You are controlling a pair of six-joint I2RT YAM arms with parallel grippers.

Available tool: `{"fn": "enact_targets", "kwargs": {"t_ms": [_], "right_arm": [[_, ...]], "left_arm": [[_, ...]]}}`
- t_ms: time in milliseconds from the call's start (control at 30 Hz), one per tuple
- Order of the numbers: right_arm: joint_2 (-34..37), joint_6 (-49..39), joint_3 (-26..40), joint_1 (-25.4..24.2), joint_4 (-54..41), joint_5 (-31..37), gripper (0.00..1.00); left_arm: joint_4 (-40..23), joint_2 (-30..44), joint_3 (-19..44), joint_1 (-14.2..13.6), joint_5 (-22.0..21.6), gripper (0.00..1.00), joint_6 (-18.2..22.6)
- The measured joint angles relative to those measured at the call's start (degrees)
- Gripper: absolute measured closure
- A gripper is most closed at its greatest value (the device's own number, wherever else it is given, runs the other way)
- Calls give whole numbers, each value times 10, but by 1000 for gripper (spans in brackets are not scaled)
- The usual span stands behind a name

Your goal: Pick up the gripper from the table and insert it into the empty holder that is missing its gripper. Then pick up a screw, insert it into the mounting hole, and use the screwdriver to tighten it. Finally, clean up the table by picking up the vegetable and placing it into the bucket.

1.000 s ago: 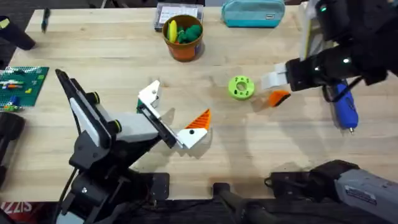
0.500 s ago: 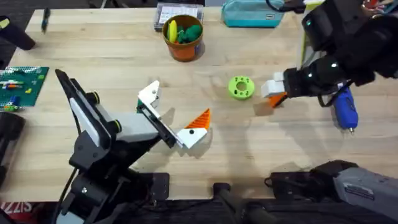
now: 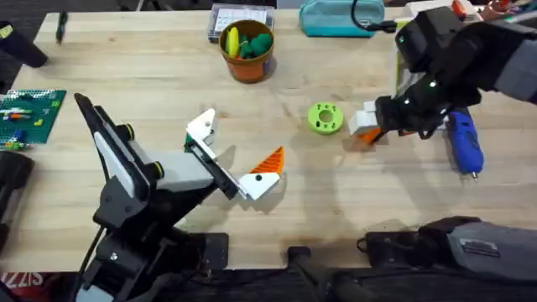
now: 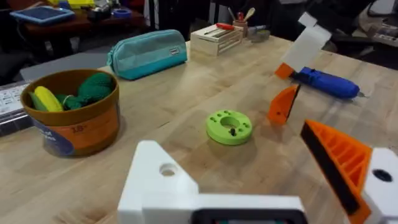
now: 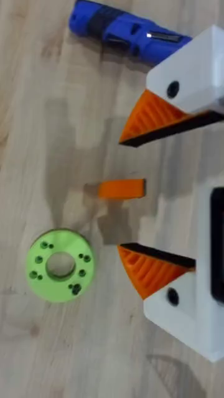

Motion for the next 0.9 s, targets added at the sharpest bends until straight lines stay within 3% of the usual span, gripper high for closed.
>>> {"fn": "enact_targets", "kwargs": {"t_ms": [300,500,900], "right_arm": [[14,-13,0,0,6,-3,404],[14,-15,0,0,6,-5,524],[14,-15,0,0,16,-6,869]], "left_arm": [[0,0,0,0,0,11,0],[0,0,0,0,0,11,0],[0,0,0,0,0,11,0]]}}
